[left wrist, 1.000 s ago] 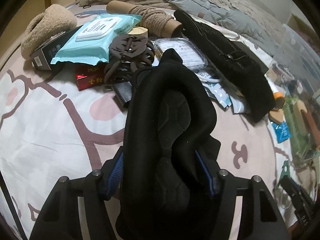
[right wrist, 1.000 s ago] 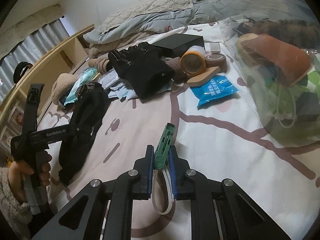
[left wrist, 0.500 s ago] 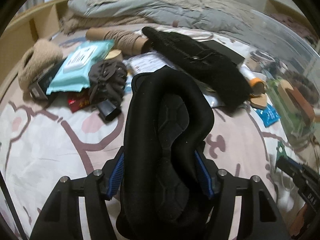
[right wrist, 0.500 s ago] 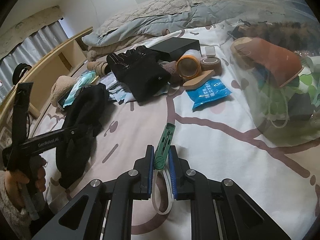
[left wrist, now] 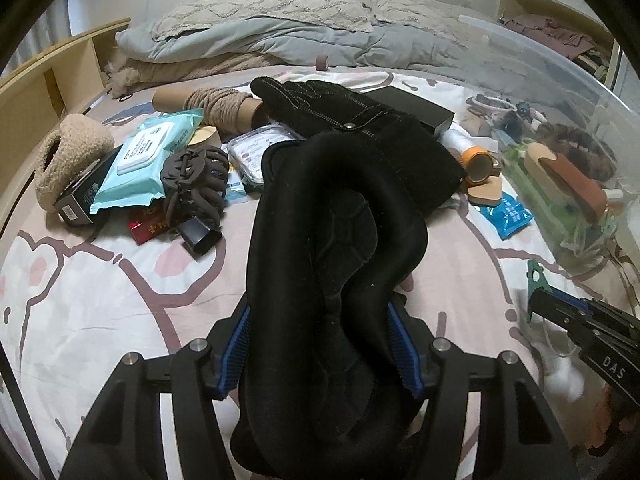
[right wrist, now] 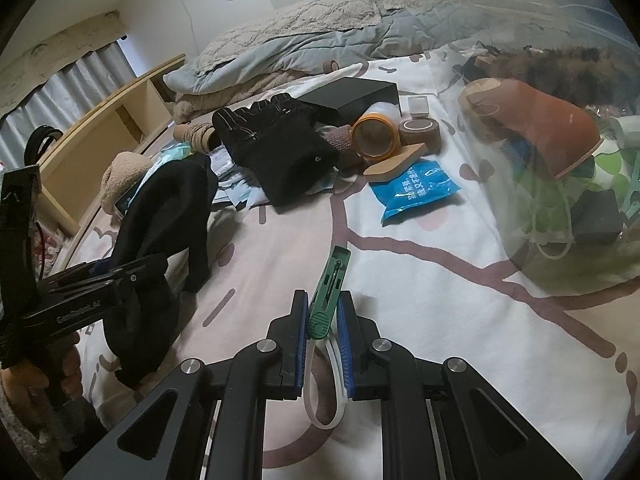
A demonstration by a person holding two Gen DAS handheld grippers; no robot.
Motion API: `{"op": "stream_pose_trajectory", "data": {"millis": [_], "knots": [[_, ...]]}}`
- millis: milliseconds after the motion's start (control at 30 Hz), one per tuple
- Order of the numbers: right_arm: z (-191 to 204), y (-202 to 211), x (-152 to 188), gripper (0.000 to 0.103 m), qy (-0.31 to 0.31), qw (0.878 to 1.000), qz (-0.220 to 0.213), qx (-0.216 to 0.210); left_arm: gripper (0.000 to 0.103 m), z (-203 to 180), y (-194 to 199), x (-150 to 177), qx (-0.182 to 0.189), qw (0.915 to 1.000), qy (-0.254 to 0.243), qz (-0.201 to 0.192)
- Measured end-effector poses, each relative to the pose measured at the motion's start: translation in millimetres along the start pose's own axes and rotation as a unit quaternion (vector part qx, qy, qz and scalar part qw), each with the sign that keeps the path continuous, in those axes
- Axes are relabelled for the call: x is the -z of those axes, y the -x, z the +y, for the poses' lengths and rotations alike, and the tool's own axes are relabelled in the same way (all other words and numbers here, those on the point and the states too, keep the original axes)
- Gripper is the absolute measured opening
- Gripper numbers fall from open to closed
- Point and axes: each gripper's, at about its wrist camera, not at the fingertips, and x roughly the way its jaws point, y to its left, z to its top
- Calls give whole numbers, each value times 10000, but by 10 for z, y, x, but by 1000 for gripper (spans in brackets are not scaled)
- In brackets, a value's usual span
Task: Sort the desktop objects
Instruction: 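Carry the eye mask and green-capped tube over the clear plastic bin with both tools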
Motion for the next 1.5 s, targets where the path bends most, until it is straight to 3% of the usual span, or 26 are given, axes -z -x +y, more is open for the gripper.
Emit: {"op": "stream_pose_trajectory", "data": {"millis": [533, 833, 1233, 1500], "knots": [[271, 642, -304, 15, 503, 9971, -544, -160, 61, -70, 336, 49, 224, 9992, -111, -327], [295, 1127, -478, 15, 608, 9946, -837, -75, 61, -233, 602, -8, 462, 9963, -444, -565], [305, 1711, -942, 15, 718, 9894, -1260, 66, 61, -417, 1010, -385, 836, 9891, -662, -1018], [285, 1920, -1329, 15, 691, 9884, -1332, 225, 61, -706, 1326, -818, 1148, 9783, -936, -1451]]}}
